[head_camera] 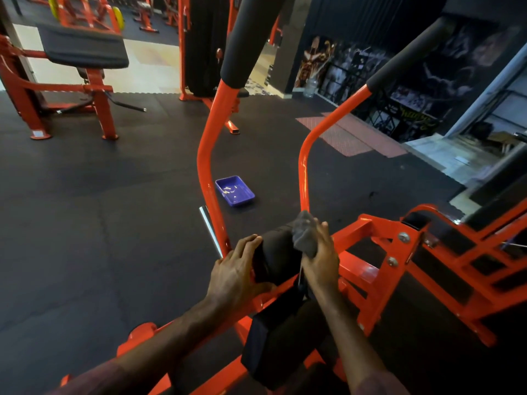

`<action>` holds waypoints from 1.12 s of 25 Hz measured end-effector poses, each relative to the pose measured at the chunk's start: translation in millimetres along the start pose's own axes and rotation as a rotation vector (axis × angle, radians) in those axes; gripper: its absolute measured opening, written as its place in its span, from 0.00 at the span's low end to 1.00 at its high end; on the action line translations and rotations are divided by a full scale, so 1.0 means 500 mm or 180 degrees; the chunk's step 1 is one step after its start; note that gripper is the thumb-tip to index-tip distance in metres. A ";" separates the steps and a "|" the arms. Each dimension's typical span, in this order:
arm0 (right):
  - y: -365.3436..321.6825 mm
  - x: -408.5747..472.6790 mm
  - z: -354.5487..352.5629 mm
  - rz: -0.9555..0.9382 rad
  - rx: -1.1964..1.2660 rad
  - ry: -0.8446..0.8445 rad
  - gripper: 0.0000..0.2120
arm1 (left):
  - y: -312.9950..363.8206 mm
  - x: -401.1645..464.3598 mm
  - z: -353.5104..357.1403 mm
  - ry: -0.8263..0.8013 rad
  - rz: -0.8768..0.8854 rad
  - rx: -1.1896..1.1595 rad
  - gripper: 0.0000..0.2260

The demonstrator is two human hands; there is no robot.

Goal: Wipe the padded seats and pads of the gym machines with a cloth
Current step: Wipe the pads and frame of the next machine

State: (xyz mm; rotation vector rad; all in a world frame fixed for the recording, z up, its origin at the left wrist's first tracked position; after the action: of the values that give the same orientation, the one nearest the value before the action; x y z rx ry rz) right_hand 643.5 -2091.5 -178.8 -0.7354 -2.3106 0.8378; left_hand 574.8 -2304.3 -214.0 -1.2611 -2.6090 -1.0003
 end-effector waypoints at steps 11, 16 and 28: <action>0.004 -0.022 0.005 0.0080 0.0207 -0.0086 0.37 | 0.023 -0.017 0.019 0.0101 0.0232 0.0368 0.45; -0.064 -0.051 0.020 0.0364 0.0155 0.0112 0.38 | 0.007 -0.014 0.000 0.0203 0.0133 -0.0277 0.44; -0.101 -0.088 0.031 -0.0069 0.0066 -0.0111 0.36 | -0.015 -0.003 0.011 0.0167 -0.0263 -0.0270 0.54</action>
State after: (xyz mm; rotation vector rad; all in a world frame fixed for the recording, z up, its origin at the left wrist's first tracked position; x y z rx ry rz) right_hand 648.7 -2159.3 -167.6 -0.6907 -2.3331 0.8699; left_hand 571.2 -2305.3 -222.8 -1.1355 -2.6241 -1.1527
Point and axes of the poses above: each hand's wrist, its own x-axis towards the middle knuckle, its own z-axis out of the palm, y = z × x, the point moved 6 cm from there along x, towards the middle knuckle, and after that the axes turned 10 degrees about z, right-handed, at the moved point
